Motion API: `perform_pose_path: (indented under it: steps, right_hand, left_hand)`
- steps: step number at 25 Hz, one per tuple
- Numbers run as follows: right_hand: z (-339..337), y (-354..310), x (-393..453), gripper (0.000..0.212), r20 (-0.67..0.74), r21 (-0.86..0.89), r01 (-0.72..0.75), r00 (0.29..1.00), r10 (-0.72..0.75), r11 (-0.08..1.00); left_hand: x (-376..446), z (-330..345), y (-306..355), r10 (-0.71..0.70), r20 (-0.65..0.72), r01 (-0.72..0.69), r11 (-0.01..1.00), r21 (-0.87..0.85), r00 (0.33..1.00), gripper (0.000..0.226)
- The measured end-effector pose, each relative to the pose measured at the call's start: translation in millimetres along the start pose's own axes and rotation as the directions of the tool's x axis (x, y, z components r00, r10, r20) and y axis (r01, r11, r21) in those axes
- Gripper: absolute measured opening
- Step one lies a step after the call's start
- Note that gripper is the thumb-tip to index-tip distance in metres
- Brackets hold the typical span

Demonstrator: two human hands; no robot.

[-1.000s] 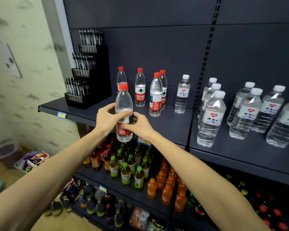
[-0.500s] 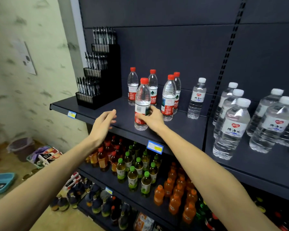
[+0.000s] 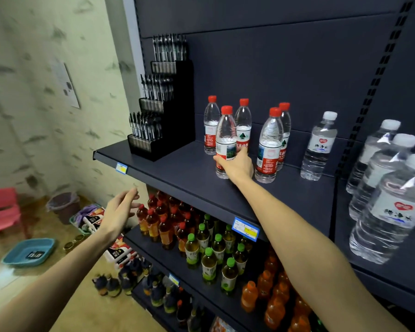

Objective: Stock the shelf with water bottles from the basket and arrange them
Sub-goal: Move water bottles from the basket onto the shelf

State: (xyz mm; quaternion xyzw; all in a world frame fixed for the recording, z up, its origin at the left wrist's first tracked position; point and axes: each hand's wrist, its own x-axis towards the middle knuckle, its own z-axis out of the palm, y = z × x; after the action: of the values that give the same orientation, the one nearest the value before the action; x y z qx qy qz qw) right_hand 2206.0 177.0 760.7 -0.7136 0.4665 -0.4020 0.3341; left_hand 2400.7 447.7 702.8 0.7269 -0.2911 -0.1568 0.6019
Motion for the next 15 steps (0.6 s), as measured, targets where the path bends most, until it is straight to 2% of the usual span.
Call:
perform_pose_path:
  steps: [5,11,15]
  right_hand:
    - [2,9,5,0.079,-0.010,-0.003,0.033,0.999,-0.033,0.999]
    - [8,5,13,0.073,-0.022,-0.041,0.015,1.000,-0.016,0.999]
    - [15,4,18,0.068,-0.013,0.006,0.001,1.000,-0.001,1.000]
  left_hand:
    - [21,25,37,0.107,0.029,-0.108,0.994,0.032,0.994,0.042]
    - [31,55,62,0.190,0.070,-0.191,0.982,0.000,0.979,0.020]
    - [42,57,65,0.252,0.124,-0.262,0.963,0.068,0.960,0.024]
